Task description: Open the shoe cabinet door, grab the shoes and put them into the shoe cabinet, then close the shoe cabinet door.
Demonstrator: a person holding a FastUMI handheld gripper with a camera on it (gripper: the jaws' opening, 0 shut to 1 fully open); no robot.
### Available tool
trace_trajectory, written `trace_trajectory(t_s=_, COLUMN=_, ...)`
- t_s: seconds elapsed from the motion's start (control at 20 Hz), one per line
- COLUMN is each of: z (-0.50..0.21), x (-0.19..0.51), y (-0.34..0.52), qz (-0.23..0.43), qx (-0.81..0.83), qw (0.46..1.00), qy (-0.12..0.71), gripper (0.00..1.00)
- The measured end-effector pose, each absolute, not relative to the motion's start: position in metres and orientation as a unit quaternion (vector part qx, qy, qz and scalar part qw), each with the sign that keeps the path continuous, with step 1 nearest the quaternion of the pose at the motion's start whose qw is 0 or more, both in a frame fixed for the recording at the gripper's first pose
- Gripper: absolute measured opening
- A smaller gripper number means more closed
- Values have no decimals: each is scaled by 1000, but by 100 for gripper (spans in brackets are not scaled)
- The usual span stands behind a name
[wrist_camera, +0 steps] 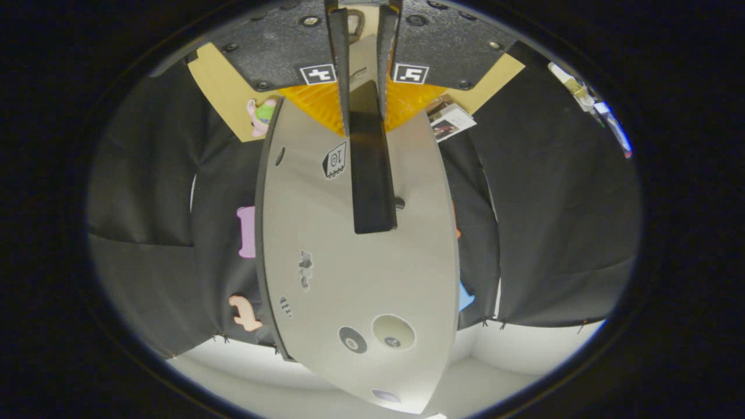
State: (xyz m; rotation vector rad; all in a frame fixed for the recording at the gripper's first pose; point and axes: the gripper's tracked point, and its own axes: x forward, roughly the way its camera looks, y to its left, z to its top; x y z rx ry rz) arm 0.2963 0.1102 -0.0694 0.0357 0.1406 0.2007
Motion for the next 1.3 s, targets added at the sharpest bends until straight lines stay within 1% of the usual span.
trace_trajectory(t_s=0.35, z=-69, x=286, y=75, qz=88, qx=15, qw=993, qy=74, gripper=18)
trace_trajectory(t_s=0.65, z=-69, x=280, y=51, qz=127, qx=15, qw=988, qy=85, gripper=14)
trace_trajectory(t_s=0.95, z=-68, x=278, y=23, qz=143, qx=14, qw=986, qy=81, gripper=11)
trace_trajectory(t_s=1.3, z=-67, x=289, y=-2, qz=121, qx=28, qw=990, qy=65, gripper=6)
